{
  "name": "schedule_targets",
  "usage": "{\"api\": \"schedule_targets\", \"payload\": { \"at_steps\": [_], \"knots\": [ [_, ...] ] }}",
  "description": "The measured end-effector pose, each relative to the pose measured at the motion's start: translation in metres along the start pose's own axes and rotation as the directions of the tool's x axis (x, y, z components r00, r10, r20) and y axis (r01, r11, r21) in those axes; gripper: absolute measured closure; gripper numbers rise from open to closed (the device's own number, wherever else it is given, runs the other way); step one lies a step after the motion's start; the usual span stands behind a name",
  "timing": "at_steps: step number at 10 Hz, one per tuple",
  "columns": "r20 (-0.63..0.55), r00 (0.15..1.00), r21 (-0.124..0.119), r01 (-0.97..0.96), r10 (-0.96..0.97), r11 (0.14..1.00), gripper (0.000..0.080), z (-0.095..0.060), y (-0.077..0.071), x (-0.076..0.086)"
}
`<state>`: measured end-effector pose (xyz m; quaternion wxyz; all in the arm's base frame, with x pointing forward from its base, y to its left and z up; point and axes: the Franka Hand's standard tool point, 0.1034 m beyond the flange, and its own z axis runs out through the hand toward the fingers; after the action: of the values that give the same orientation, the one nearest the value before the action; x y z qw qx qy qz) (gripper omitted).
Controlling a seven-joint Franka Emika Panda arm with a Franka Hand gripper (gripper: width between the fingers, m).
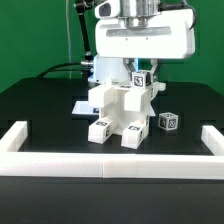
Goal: Assemble chair
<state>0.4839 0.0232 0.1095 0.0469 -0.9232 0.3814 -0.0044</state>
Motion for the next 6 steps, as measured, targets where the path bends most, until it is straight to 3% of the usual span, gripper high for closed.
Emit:
{"api": "schedule_targets", "payload": {
  "at_steps": [4,6],
  "knots": [
    [0.002,0.955,-0.002,-0.297,0.297,0.955,0.0516,0.0013,-0.0012,-0.0015],
    [0.002,0.935,-0.002,-0.355,0.355,0.935,0.0516,0.0013,-0.0013,-0.0016]
  ]
}}
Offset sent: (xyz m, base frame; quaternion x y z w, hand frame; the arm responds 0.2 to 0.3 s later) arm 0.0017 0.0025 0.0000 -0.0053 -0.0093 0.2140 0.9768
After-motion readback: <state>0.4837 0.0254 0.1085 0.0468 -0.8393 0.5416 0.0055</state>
